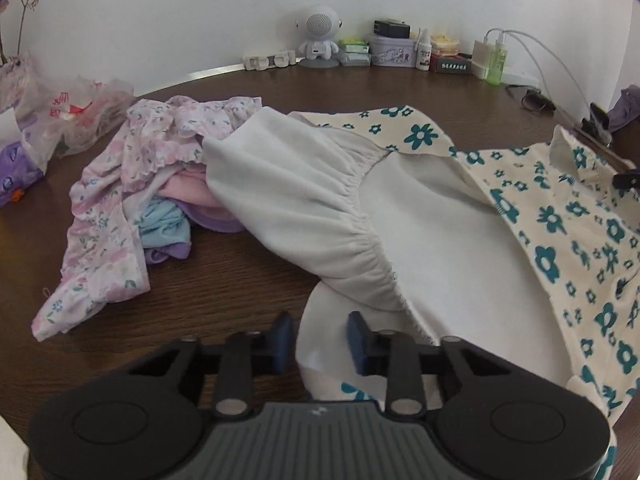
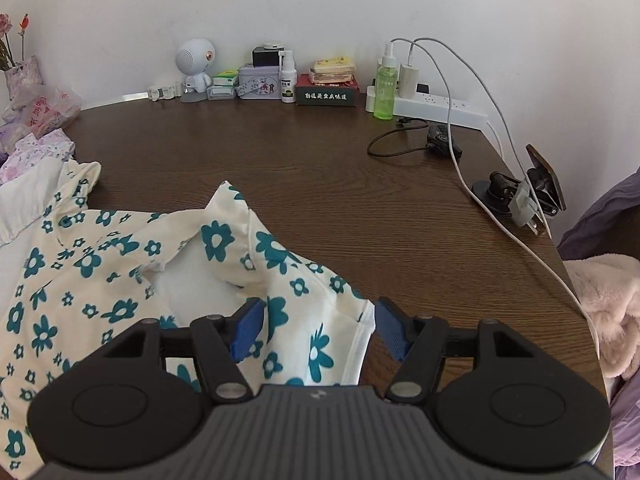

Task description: Fold clothes

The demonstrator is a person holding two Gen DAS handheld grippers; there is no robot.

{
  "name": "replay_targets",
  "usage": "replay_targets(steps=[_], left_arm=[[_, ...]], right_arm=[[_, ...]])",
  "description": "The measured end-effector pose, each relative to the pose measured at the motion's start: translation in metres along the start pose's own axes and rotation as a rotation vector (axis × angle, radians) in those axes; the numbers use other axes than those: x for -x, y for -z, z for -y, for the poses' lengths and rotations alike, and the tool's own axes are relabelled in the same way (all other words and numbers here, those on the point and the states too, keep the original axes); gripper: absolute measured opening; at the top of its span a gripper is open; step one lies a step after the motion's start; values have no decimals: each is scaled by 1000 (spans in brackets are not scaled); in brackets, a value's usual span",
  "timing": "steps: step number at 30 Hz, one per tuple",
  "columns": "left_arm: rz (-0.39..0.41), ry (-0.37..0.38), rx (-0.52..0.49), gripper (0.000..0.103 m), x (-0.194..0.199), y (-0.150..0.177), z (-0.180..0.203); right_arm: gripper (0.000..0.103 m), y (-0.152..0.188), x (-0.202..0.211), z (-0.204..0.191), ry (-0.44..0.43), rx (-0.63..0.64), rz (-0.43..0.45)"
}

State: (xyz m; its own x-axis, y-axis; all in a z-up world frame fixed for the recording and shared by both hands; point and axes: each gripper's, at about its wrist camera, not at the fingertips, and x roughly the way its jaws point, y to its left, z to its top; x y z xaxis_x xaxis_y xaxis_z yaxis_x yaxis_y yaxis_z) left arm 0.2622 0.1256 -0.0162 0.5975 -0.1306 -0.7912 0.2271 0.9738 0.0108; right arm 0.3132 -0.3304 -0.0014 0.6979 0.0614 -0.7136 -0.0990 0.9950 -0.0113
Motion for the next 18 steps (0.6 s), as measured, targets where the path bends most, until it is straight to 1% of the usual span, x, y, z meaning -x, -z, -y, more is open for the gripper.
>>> replay_targets(steps=[1, 2, 3, 4, 6, 10, 11, 13, 14, 16, 17, 18], left_arm=[[0, -5, 0, 2, 3, 1, 2], [13, -23, -22, 0, 6, 3, 6], [29, -45, -49, 0, 11, 6, 10], [43, -68, -66, 0, 16, 9, 12], [73, -98, -62, 0, 31, 17, 9], [123, -161, 29, 0, 67, 46, -9], [125, -165, 55, 0, 75, 56, -13], [110, -142, 106, 0, 88, 76, -16], [97, -128, 127, 1, 92, 84, -17], [88, -114, 161, 6, 102, 93, -19], [109, -111, 165, 9, 108, 93, -20], [136, -106, 158, 17, 113, 90, -21]], right_arm=[[59, -2, -6, -1, -1, 0, -10], [41, -2, -9, -3, -5, 5, -19], [16, -2, -12, -5, -12, 10, -29], [9, -1, -14, -6, -16, 12, -39], [3, 2, -12, -7, 4, 9, -42], [3, 15, 3, 9, 55, -50, -33], [3, 19, 7, 13, 71, -60, -34], [3, 29, 15, 20, 91, -76, -46], [5, 33, 19, 24, 82, -93, -58], [15, 39, 28, 32, 56, -136, -69], [23, 40, 34, 35, 34, -155, -60], [34, 40, 42, 38, 17, -171, -42]])
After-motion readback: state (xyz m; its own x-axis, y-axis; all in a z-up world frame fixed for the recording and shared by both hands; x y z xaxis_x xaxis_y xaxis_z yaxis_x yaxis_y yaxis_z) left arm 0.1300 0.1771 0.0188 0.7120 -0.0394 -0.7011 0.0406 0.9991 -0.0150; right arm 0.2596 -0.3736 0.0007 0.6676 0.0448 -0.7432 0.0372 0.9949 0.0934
